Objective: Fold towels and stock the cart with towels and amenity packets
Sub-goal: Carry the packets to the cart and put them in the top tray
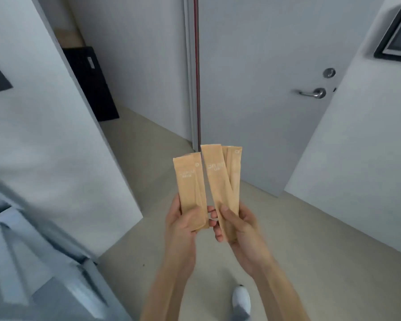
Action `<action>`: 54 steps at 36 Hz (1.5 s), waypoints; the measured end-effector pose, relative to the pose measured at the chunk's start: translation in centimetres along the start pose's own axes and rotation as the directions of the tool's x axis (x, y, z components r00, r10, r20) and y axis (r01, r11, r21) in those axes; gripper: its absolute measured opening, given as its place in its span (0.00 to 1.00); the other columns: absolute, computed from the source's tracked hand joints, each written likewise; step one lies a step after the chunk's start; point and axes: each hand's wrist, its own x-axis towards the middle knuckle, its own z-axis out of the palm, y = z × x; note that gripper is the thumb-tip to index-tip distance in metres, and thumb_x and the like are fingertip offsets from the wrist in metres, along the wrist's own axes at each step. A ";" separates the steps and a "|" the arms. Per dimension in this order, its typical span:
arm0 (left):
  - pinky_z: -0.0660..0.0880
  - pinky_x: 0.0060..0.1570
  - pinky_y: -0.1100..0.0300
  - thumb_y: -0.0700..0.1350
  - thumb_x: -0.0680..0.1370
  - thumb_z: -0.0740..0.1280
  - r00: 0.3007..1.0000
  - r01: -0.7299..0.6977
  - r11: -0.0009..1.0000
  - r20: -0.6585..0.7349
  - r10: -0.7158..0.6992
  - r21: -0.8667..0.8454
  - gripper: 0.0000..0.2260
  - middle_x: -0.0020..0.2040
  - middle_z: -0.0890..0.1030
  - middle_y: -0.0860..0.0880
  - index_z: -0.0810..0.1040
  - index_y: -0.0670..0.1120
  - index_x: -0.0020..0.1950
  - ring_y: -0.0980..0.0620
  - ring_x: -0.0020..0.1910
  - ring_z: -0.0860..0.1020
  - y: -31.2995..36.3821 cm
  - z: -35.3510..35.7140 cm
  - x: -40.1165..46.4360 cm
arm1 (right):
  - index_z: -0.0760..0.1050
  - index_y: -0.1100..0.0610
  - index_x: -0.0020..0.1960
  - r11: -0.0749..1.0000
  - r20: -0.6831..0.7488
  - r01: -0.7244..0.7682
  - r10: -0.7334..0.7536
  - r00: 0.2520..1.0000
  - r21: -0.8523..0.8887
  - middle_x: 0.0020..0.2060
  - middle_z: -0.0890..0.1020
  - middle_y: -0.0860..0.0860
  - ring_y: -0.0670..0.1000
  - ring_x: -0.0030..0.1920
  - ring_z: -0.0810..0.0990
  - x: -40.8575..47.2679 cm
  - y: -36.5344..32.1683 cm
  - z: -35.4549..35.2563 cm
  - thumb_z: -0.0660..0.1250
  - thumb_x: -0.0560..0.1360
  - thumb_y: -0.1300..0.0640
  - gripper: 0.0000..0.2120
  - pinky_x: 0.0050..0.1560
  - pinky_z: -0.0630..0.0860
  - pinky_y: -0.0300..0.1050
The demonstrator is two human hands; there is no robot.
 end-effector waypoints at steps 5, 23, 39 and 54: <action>0.79 0.39 0.52 0.31 0.78 0.57 0.989 -0.027 0.998 -0.145 0.035 0.052 0.18 0.50 0.81 0.38 0.77 0.43 0.64 0.40 0.47 0.83 -0.4 2.0 9.8 | 0.73 0.65 0.60 0.999 0.052 -0.030 0.029 0.998 0.019 0.45 0.83 0.61 0.54 0.31 0.77 10.7 -3.1 -2.0 0.63 0.81 0.58 0.11 0.33 0.76 0.44; 0.81 0.41 0.56 0.31 0.79 0.62 0.864 -0.240 0.968 -0.472 0.178 -0.075 0.16 0.53 0.85 0.46 0.77 0.44 0.64 0.42 0.48 0.84 3.6 2.8 36.1 | 0.75 0.63 0.51 0.977 0.230 -0.188 0.161 0.960 0.101 0.37 0.79 0.60 0.52 0.23 0.72 41.0 -9.5 0.1 0.64 0.77 0.52 0.13 0.20 0.66 0.39; 0.81 0.47 0.56 0.33 0.80 0.63 0.888 -0.274 0.958 -0.406 0.217 -0.087 0.19 0.57 0.84 0.47 0.74 0.47 0.70 0.43 0.55 0.83 11.8 -5.4 70.0 | 0.76 0.65 0.52 0.988 0.185 -0.153 0.154 0.971 -0.019 0.37 0.79 0.62 0.55 0.23 0.72 73.5 -10.8 10.9 0.63 0.78 0.52 0.15 0.23 0.68 0.41; 0.81 0.42 0.58 0.31 0.76 0.67 0.819 -0.258 0.966 -0.533 0.213 -0.010 0.21 0.55 0.85 0.47 0.77 0.50 0.66 0.45 0.50 0.85 16.4 -13.8 92.0 | 0.74 0.66 0.57 0.978 0.347 -0.206 0.205 0.915 -0.037 0.38 0.80 0.61 0.56 0.25 0.75 99.8 -9.1 19.6 0.62 0.79 0.55 0.14 0.23 0.71 0.44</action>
